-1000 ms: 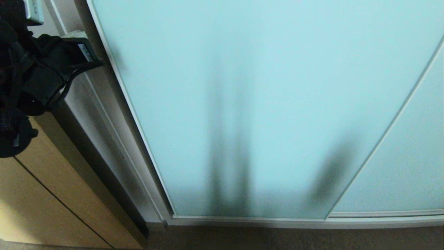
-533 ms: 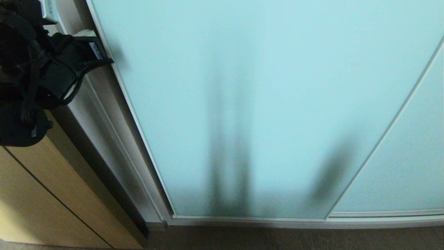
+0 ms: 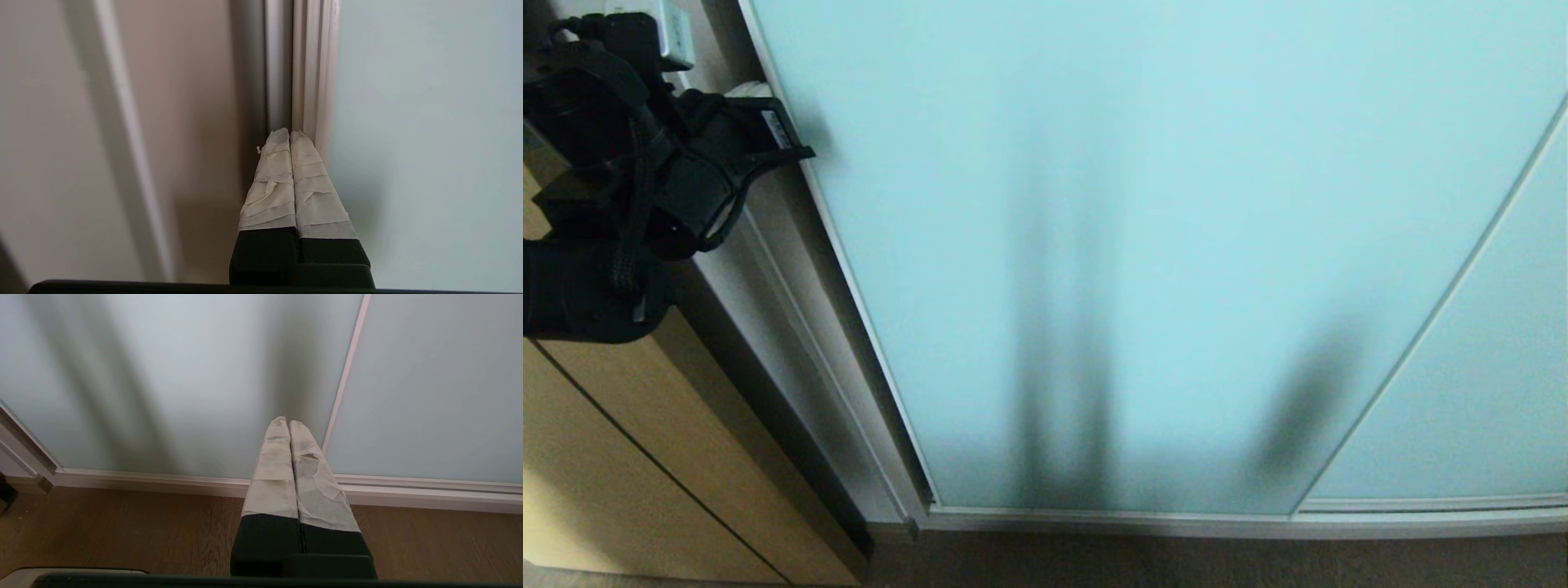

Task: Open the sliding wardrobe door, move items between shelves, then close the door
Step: Open the door

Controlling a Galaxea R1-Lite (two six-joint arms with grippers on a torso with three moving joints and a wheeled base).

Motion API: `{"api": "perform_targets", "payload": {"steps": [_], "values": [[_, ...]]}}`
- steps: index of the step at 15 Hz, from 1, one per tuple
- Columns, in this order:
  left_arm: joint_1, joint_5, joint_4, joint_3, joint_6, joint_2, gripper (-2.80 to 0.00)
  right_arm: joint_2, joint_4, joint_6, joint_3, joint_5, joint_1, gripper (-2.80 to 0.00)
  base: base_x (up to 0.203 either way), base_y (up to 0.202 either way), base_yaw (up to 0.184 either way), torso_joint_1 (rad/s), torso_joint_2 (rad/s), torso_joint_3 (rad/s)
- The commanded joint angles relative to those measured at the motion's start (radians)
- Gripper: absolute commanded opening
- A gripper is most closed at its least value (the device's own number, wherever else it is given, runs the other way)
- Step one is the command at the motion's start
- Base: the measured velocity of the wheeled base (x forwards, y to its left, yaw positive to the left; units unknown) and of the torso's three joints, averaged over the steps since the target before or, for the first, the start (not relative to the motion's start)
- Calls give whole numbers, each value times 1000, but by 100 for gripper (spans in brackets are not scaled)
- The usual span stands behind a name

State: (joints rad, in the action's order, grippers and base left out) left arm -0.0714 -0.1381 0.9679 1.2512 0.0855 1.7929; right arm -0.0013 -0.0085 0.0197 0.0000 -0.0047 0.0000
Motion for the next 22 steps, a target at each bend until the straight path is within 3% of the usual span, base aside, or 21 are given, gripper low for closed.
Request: {"api": "perform_targets", "payload": {"steps": [1, 4, 14, 18, 22], "values": [[-30, 1, 3, 12, 2, 13, -280, 0, -1, 0, 0, 0, 0, -280, 0, 0, 0, 0, 0, 0], [-107, -3, 3, 18, 23, 12, -280, 0, -1, 0, 0, 0, 0, -280, 0, 0, 0, 0, 0, 0], [-461, -6, 3, 9, 51, 12, -280, 0, -1, 0, 0, 0, 0, -280, 0, 0, 0, 0, 0, 0], [-452, -39, 4, 24, 56, -19, -280, 0, -1, 0, 0, 0, 0, -280, 0, 0, 0, 0, 0, 0], [-290, -100, -41, 14, 48, -124, -280, 0, -1, 0, 0, 0, 0, -280, 0, 0, 0, 0, 0, 0]]}}
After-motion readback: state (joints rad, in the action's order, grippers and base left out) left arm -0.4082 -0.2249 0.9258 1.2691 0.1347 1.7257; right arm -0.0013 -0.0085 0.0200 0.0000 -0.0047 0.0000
